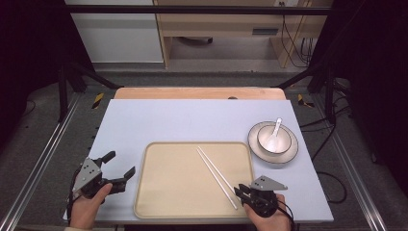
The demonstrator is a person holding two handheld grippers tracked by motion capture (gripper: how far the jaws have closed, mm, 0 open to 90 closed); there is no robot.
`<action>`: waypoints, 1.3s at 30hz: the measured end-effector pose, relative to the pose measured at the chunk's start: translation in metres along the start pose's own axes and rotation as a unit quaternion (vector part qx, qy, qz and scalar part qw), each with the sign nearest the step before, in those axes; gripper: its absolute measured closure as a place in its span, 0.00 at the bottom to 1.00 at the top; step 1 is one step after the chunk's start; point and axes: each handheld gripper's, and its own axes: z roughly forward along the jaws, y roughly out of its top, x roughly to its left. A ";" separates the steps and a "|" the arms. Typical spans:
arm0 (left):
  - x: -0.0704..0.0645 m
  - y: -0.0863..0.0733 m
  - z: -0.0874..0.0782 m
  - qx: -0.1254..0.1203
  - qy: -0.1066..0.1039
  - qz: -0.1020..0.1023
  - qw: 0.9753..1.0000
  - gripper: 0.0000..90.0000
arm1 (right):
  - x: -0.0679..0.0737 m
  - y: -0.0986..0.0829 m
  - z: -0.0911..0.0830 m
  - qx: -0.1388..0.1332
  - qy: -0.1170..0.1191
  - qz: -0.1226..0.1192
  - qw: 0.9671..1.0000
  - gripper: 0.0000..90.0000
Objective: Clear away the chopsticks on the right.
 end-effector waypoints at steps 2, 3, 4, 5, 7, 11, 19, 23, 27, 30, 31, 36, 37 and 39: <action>-0.004 0.006 0.004 0.001 -0.007 -0.002 1.000 0.12 | -0.009 0.006 0.000 -0.015 -0.011 -0.020 1.000 0.67; -0.007 0.008 0.007 0.004 -0.012 0.001 1.000 0.12 | -0.014 0.009 -0.001 -0.025 -0.017 -0.020 0.999 0.60; -0.010 0.010 0.010 0.009 -0.016 0.005 1.000 0.12 | -0.020 0.012 -0.002 -0.035 -0.023 -0.020 0.999 0.52; -0.013 0.012 0.014 0.014 -0.020 0.009 1.000 0.12 | -0.025 0.015 -0.004 -0.046 -0.033 -0.028 0.998 0.44; -0.019 0.013 0.022 0.026 -0.031 0.006 0.999 0.13 | -0.036 0.020 -0.007 -0.065 -0.053 -0.039 0.996 0.30; -0.033 0.022 0.043 0.058 -0.037 0.016 0.998 0.16 | -0.057 0.025 -0.014 -0.100 -0.072 -0.050 0.991 0.09; -0.073 0.040 0.082 0.082 -0.069 0.046 0.993 0.25 | -0.076 0.014 -0.038 -0.133 -0.116 -0.032 0.984 0.07; -0.085 0.039 0.097 0.102 -0.086 0.052 0.990 0.35 | -0.086 0.009 -0.047 -0.164 -0.128 -0.030 0.978 0.08; -0.090 0.034 0.116 0.130 -0.100 0.036 0.986 0.56 | -0.097 0.000 -0.052 -0.177 -0.136 -0.018 0.975 0.08; -0.091 0.032 0.126 0.144 -0.101 0.039 0.984 0.72 | -0.104 -0.005 -0.054 -0.180 -0.138 -0.005 0.974 0.08; -0.091 0.031 0.132 0.148 -0.103 0.036 0.983 0.72 | -0.104 -0.005 -0.054 -0.180 -0.138 -0.005 0.974 0.08; -0.096 0.026 0.159 0.183 -0.108 0.038 0.976 0.96 | -0.106 -0.013 -0.055 -0.170 -0.136 -0.002 0.976 0.08; -0.097 0.025 0.163 0.187 -0.110 0.037 0.975 0.98 | -0.106 -0.013 -0.056 -0.169 -0.136 -0.002 0.976 0.08; -0.100 0.022 0.170 0.199 -0.115 0.033 0.973 0.99 | -0.106 -0.014 -0.056 -0.166 -0.138 -0.003 0.976 0.08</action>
